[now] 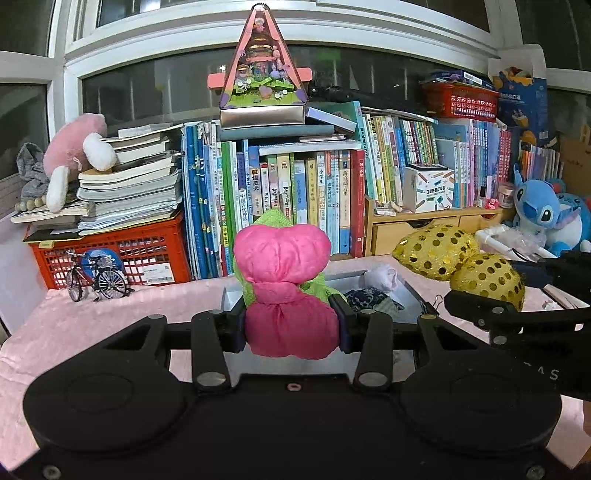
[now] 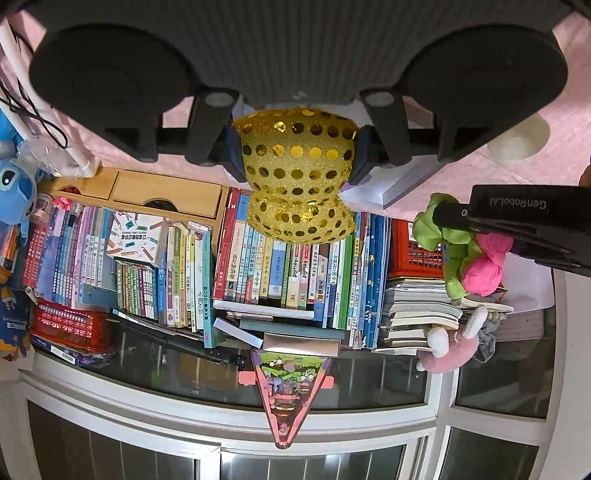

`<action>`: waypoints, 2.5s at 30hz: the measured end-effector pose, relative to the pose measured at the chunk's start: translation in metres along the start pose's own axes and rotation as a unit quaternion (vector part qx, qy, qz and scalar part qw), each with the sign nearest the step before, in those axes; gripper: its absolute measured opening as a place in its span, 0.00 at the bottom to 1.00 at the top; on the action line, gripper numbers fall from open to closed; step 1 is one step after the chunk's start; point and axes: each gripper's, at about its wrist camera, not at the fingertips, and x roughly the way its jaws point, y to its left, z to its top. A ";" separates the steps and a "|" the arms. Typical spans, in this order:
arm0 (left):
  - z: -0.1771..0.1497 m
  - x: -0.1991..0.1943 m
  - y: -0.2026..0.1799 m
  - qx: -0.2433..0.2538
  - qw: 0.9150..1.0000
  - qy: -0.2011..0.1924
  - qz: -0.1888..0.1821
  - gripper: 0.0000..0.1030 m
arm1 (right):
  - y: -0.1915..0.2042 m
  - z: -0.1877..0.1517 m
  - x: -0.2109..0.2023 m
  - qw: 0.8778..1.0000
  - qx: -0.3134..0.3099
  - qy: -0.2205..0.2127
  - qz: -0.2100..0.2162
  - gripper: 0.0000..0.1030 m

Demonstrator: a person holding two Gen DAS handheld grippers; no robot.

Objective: Organize soft objects
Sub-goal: 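Lift and carry the fabric bow and gold bow over the grey tray, then lower both bows into the tray and open both tools to release them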

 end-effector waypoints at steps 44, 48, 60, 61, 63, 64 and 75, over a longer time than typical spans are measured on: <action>0.029 0.167 0.041 -0.077 0.972 0.221 0.004 0.40 | -0.029 0.017 0.134 0.975 0.122 0.177 0.055 0.59; 0.030 0.176 0.045 -0.080 0.970 0.228 0.007 0.40 | -0.028 0.014 0.143 0.966 0.144 0.200 0.081 0.59; 0.042 0.212 0.058 -0.107 0.962 0.251 0.014 0.40 | -0.027 0.021 0.183 0.951 0.190 0.232 0.070 0.59; 0.042 0.215 0.058 -0.106 0.962 0.253 0.015 0.40 | -0.026 0.023 0.186 0.952 0.188 0.233 0.066 0.59; 0.042 0.221 0.058 -0.104 0.961 0.257 0.016 0.41 | -0.025 0.025 0.194 0.953 0.183 0.236 0.058 0.59; 0.041 0.224 0.058 -0.104 0.960 0.260 0.016 0.41 | -0.025 0.025 0.198 0.953 0.181 0.238 0.054 0.59; 0.029 0.245 0.065 -0.114 0.954 0.276 0.013 0.41 | -0.020 0.018 0.226 0.953 0.151 0.261 0.039 0.61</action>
